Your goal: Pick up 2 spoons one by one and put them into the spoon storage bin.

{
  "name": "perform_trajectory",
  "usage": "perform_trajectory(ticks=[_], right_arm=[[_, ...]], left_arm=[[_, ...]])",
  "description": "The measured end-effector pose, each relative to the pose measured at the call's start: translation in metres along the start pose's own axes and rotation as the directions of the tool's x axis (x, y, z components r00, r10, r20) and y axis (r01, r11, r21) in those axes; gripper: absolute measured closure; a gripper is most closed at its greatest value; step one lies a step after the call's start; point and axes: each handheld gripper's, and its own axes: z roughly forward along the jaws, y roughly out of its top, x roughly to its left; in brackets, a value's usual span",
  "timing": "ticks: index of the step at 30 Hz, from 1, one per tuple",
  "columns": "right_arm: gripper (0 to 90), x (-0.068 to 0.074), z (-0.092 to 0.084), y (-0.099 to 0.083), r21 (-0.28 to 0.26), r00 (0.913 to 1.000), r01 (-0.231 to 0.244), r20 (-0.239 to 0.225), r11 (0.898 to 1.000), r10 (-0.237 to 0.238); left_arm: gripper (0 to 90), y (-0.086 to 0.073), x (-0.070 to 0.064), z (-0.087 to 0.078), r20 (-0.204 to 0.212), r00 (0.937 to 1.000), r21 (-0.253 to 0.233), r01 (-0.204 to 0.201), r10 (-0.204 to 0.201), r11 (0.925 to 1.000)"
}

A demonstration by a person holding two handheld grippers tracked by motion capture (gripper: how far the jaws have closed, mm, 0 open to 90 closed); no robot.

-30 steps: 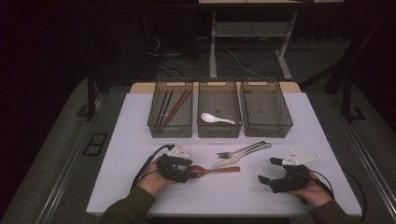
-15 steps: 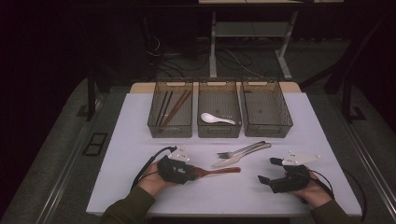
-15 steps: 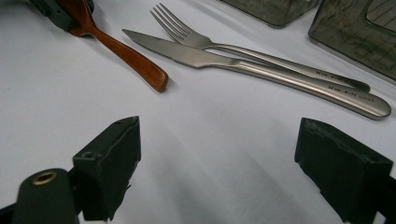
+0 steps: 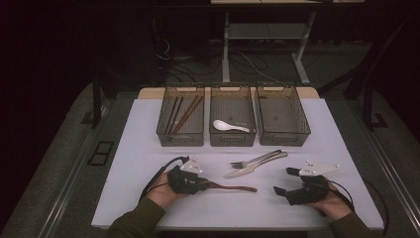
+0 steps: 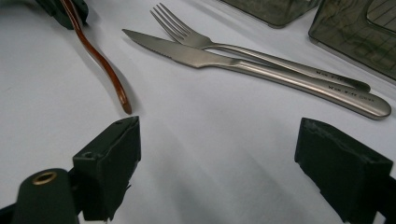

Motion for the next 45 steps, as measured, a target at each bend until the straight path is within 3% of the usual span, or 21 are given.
perform_trajectory(ticks=[16, 27, 45], right_arm=[[14.3, 0.000, 0.000, 0.000, 0.001, 1.0000, 0.001, -0.002, 1.000, -0.001], [14.3, 0.000, 0.000, 0.000, 0.000, 1.0000, 0.002, -0.001, 1.000, -0.002], [14.3, 0.000, 0.000, 0.000, 0.000, 1.0000, 0.000, -0.002, 1.000, 0.000]], left_arm=[[78.6, 0.001, -0.002, 0.000, -0.008, 1.0000, 0.011, -0.004, 0.004, 0.9999], [78.7, 0.002, -0.001, -0.007, 0.022, 0.9993, -0.030, 0.032, -0.031, 0.9990], [78.7, 0.003, 0.002, -0.018, 0.004, 0.9985, -0.079, 0.056, -0.055, 0.9953]])
